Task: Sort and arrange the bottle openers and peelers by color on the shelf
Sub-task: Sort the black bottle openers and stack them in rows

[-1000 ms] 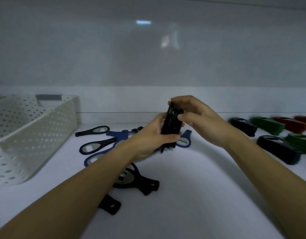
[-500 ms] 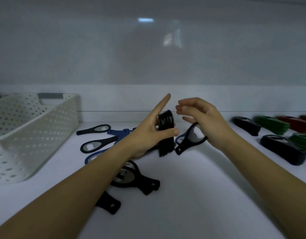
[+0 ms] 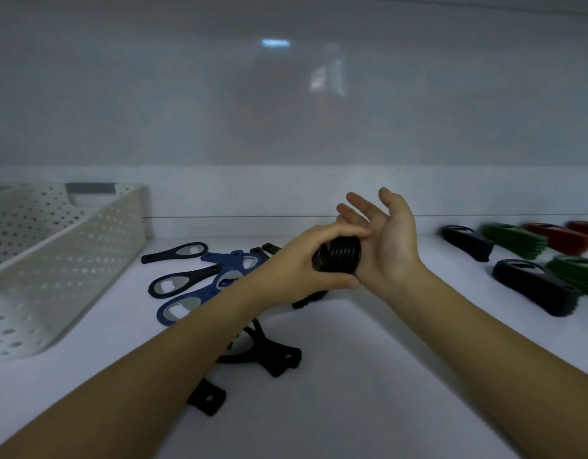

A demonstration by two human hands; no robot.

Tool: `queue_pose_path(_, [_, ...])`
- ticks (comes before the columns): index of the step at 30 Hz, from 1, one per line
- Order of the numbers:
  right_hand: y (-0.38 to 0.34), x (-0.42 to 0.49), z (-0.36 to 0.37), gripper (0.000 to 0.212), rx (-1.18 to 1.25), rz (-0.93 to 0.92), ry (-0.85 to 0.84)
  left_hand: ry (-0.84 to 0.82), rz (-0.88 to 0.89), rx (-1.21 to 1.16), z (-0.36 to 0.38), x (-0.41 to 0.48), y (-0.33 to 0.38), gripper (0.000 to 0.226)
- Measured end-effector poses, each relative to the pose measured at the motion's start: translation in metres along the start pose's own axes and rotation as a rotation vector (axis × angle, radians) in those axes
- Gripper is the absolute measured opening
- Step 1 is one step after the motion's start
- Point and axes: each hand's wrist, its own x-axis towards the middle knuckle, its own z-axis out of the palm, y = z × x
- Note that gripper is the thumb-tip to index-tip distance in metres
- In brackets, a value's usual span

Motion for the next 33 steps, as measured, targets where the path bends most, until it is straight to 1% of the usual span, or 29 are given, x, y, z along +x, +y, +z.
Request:
queue_pose_path(3, [-0.002,0.006,-0.006,0.034,-0.244,-0.094,-0.056,0.069,-0.064,-0.111,-0.005,-0.003,0.001,0.054])
queue_pose_path(6, [-0.009,0.011,-0.018,0.032,-0.491,-0.087,-0.135,0.183,-0.095,-0.217,-0.013,-0.007,0.001,0.044])
queue_pose_path(8, [-0.012,0.014,-0.025,0.03,-0.576,-0.086,-0.155,0.184,-0.118,-0.265,-0.014,-0.008,0.001,0.041])
queue_pose_path(11, [-0.014,0.015,-0.028,0.019,-0.665,-0.123,-0.17,0.153,-0.137,-0.25,-0.008,-0.008,0.0,0.037])
queue_pose_path(14, [-0.011,0.011,-0.028,0.014,-0.783,-0.095,-0.214,0.234,-0.137,-0.287,-0.009,-0.006,-0.002,0.032])
queue_pose_path(15, [-0.01,0.01,-0.027,0.013,-0.786,-0.065,-0.235,0.285,-0.149,-0.34,-0.011,-0.005,-0.003,0.032])
queue_pose_path(17, [-0.009,0.007,-0.025,0.016,-0.708,0.025,-0.305,0.396,-0.183,-0.528,-0.016,-0.003,-0.006,0.035])
queue_pose_path(19, [-0.008,0.001,-0.02,0.02,-0.619,0.13,-0.424,0.465,-0.192,-0.725,-0.023,-0.003,-0.006,0.032])
queue_pose_path(20, [-0.007,-0.002,-0.017,0.02,-0.611,0.153,-0.476,0.48,-0.194,-0.791,-0.025,-0.003,-0.006,0.031])
queue_pose_path(22, [-0.002,-0.006,-0.013,0.018,-0.648,0.111,-0.504,0.478,-0.195,-0.85,-0.028,-0.003,-0.005,0.029])
queue_pose_path(23, [0.002,-0.008,-0.011,0.019,-0.667,0.067,-0.491,0.472,-0.192,-0.838,-0.028,-0.004,-0.004,0.029])
queue_pose_path(25, [0.01,-0.01,-0.008,0.024,-0.691,0.012,-0.469,0.46,-0.184,-0.723,-0.027,-0.005,-0.004,0.028])
queue_pose_path(27, [0.015,-0.013,-0.006,0.029,-0.699,0.008,-0.465,0.453,-0.159,-0.548,-0.025,-0.005,-0.004,0.028])
queue_pose_path(29, [0.018,-0.017,-0.005,0.032,-0.698,-0.001,-0.456,0.466,-0.132,-0.437,-0.024,-0.006,-0.004,0.026])
queue_pose_path(33, [0.02,-0.019,0.0,0.036,-0.683,-0.094,-0.367,0.539,-0.085,-0.402,-0.023,-0.003,-0.001,0.012])
